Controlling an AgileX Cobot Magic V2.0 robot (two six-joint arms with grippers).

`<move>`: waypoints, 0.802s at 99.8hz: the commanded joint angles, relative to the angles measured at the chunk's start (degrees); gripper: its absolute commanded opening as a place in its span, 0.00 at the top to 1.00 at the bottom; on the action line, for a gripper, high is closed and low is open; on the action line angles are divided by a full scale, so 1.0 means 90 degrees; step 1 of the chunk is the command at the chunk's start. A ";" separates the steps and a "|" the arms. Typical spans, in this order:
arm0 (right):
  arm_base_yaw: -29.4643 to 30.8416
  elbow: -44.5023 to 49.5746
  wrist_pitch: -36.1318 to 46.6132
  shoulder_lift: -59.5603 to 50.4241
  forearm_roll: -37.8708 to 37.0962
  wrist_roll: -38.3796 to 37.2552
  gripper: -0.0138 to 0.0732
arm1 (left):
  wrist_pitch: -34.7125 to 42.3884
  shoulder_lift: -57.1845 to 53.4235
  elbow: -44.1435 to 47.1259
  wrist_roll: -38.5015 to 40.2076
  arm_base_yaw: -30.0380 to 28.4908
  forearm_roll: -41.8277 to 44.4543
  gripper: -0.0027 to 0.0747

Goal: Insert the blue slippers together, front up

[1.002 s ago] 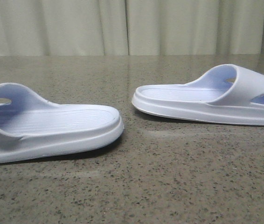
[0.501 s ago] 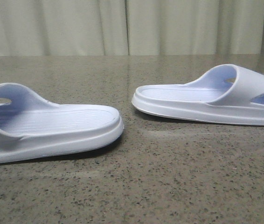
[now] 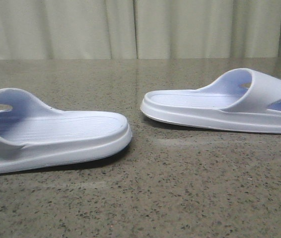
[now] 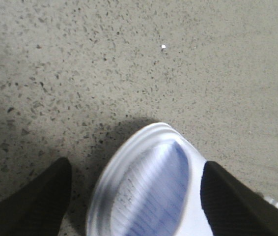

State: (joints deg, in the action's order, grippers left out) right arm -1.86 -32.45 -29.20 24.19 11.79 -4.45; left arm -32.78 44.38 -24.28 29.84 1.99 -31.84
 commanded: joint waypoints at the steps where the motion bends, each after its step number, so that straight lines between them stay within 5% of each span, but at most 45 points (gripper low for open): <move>1: -0.0005 -0.0220 0.0540 0.0090 0.0046 -0.0008 0.44 | 0.0338 0.0178 -0.0144 -0.0005 0.0035 -0.0135 0.35; 80: -0.0005 -0.0220 0.0568 0.0090 0.0046 -0.0008 0.44 | 0.0030 0.0542 -0.0144 -0.0832 0.0035 -0.1097 0.37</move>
State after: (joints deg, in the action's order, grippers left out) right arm -1.86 -32.45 -29.07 24.19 11.79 -4.45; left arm -32.97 49.06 -24.28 22.51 1.99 -39.98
